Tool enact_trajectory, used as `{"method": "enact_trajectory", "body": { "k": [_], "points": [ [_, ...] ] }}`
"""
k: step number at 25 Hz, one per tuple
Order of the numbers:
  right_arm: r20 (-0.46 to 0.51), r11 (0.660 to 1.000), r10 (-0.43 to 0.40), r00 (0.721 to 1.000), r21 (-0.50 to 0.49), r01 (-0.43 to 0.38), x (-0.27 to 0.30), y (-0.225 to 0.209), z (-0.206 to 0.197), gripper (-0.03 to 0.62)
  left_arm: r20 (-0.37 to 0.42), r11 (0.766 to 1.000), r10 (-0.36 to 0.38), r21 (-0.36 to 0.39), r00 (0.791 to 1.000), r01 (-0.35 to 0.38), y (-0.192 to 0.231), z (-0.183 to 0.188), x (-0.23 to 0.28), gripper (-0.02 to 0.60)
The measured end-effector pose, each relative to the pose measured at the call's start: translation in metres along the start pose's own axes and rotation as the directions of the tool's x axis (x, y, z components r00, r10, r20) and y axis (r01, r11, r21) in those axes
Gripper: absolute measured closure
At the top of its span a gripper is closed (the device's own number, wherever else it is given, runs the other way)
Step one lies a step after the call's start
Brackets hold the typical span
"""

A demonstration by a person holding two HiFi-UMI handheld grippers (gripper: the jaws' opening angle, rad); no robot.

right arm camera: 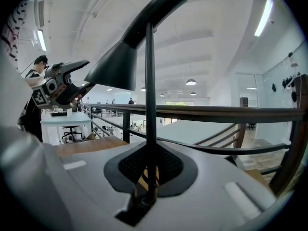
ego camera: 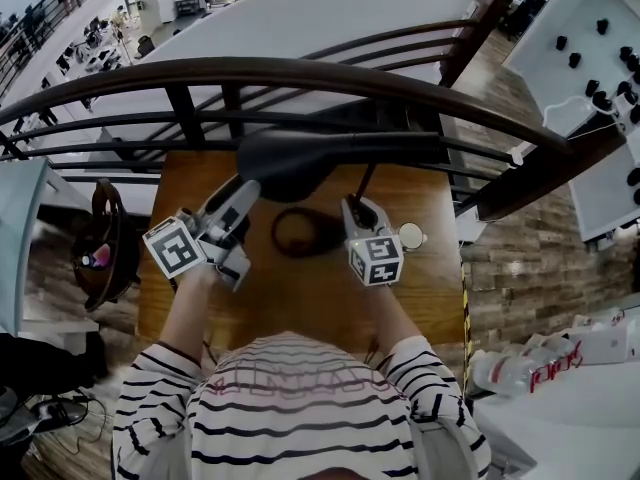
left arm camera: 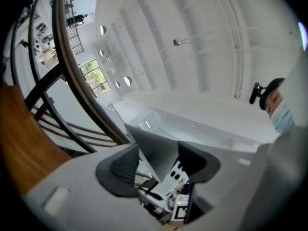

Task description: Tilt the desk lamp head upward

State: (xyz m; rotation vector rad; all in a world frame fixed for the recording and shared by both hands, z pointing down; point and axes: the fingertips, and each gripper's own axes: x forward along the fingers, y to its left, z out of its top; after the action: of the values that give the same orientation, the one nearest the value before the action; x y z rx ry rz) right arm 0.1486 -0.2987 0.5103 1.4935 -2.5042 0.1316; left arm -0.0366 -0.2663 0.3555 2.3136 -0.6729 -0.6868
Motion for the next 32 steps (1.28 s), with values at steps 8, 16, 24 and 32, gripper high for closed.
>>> {"method": "enact_trajectory", "body": {
  "k": [8,16,24,32],
  "points": [
    [-0.039,0.999,-0.007,0.999,-0.032,0.006,0.001,0.006,0.000,0.563,0.005,0.995,-0.041,0.088,0.999,0.040,-0.026,0.038,-0.003,0.334],
    [-0.043,1.000,-0.006,0.999,-0.029,0.005,0.000,0.006,-0.002,0.563,-0.017,0.975,-0.082,0.207,0.996,0.084,-0.061,0.069,0.005,0.334],
    [-0.057,0.999,-0.005,0.998,-0.036,0.003,-0.002,0.005,-0.004,0.563,-0.047,0.947,-0.116,0.297,0.992,0.124,-0.095,0.088,0.020,0.334],
    [-0.091,0.999,0.030,0.995,-0.039,-0.034,-0.001,0.010,-0.009,0.565,-0.078,0.912,-0.149,0.373,0.986,0.168,-0.127,0.099,0.028,0.334]
  ]
}}
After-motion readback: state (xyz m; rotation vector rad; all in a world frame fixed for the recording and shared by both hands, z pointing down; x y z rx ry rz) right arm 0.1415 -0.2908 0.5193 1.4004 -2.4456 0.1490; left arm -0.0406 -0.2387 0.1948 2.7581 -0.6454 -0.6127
